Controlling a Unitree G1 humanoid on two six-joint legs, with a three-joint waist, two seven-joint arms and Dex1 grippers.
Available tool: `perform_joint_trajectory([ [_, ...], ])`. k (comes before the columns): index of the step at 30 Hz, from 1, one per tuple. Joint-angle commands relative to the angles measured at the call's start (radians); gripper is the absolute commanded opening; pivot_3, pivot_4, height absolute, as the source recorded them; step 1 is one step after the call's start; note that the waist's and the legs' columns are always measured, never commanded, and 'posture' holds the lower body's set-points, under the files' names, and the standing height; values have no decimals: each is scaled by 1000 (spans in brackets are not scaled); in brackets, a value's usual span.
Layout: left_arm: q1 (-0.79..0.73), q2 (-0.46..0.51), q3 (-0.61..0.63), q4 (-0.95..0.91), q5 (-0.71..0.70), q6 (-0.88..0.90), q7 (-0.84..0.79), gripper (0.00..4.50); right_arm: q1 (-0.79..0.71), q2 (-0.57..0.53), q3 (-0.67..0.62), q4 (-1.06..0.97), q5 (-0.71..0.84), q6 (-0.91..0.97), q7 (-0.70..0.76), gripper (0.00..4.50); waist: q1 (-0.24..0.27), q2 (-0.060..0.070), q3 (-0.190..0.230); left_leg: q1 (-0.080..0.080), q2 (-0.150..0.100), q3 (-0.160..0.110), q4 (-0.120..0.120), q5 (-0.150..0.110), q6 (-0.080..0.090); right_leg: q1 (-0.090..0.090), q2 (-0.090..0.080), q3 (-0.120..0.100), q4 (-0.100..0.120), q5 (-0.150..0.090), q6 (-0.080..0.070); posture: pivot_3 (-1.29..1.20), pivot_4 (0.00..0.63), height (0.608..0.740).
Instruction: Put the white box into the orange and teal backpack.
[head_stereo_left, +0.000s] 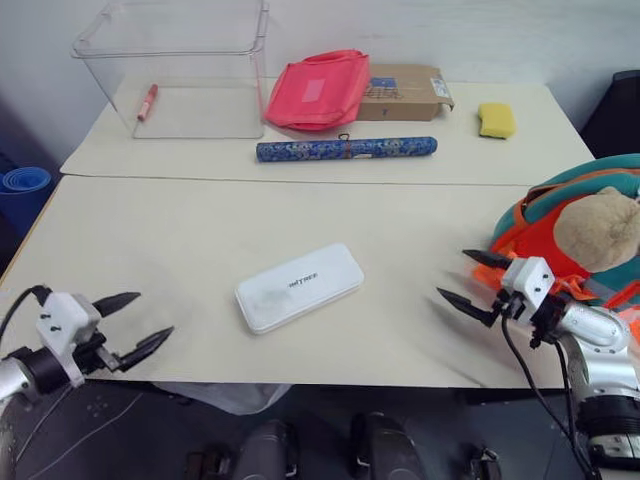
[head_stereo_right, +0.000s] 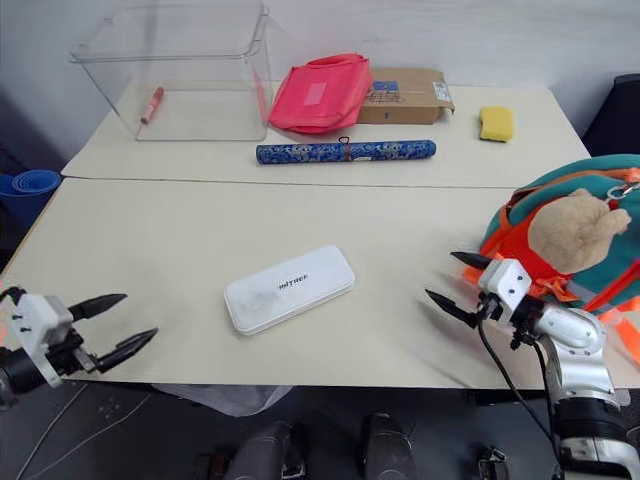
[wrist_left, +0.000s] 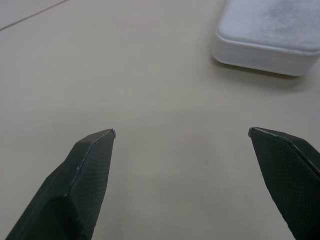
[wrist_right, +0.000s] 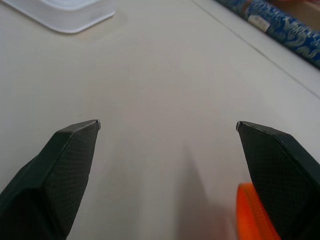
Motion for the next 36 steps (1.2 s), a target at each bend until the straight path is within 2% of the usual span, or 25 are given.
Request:
perform_joint_trajectory([
  [1, 31, -4, 46, -29, 21, -22, 19, 4500, -3, -21, -26, -64, 29, 29, -2, 4479, 1, 0, 0, 0, 0, 0, 0, 0, 0, 0, 0, 0, 0, 0, 0, 0, 150, 740],
  [7, -87, 10, 34, -27, -44, 39, 42, 4500, -4, -25, -14, -105, 45, 75, 29, 4479, 13, 0, 0, 0, -1, -1, 0, 0, -1, 0, -1, 0, 0, 0, 0, 0, 150, 740],
  [8, -105, 18, 23, -30, -49, 52, 37, 4500, -11, -19, -8, -124, 55, 97, 32, 4305, 12, 0, 0, 0, -1, -1, 0, 0, 0, 0, -1, 0, 0, 0, 0, 0, 150, 740],
  [11, -136, 45, -5, -37, -52, 84, 14, 3936, -38, -10, 36, -192, 64, 192, 37, 3601, 7, 0, 0, 0, -1, -1, 0, 0, 1, 0, -1, 0, 0, 0, 0, 0, 150, 740],
  [15, -130, 89, -59, -58, -15, 123, -11, 2760, -137, 26, 130, -237, -4, 286, -19, 2286, -5, 0, 0, 0, 0, 0, 0, 0, 0, 0, 0, 0, 0, 0, 0, 0, 150, 740],
  [16, -130, 91, -76, -70, -13, 140, -6, 2333, -167, 40, 152, -230, -25, 304, -36, 1796, -5, 0, 0, 0, 0, 0, 0, 0, 0, -1, 1, 0, 1, 0, -1, 0, 150, 740],
  [22, -166, 45, -239, -143, 36, 200, 74, 601, -345, 140, 281, -56, -151, 270, -54, 0, 3, 0, 0, -1, 0, 0, 0, 0, 0, -2, 0, 0, 1, -1, -1, 0, 150, 740],
  [24, -189, 19, -277, -137, 48, 202, 95, 24, -394, 172, 320, 28, -197, 203, -49, 0, 5, 0, 0, -1, -1, 0, 1, 0, 0, -1, 0, 0, 1, -1, -1, 0, 150, 740],
  [29, -246, -7, -361, -120, 75, 202, 105, 24, -472, 228, 354, 153, -242, 176, -58, 0, 3, 0, 0, -1, -1, 0, 1, 1, 1, -1, 1, -1, 2, 0, -1, 0, 150, 740],
  [34, -316, -43, -422, -92, 98, 197, 117, 24, -447, 229, 340, 88, -206, 200, -9, 0, 3, 0, 0, -2, -1, 0, 1, 2, 2, 0, 1, -1, 3, 0, -1, 0, 150, 740],
  [36, -361, -70, -457, -78, 107, 196, 123, 24, -391, 196, 325, -9, -168, 244, 25, 0, 7, 0, 0, -2, -1, 0, 1, 2, 2, 0, 1, -1, 3, 0, -1, 0, 150, 740],
])
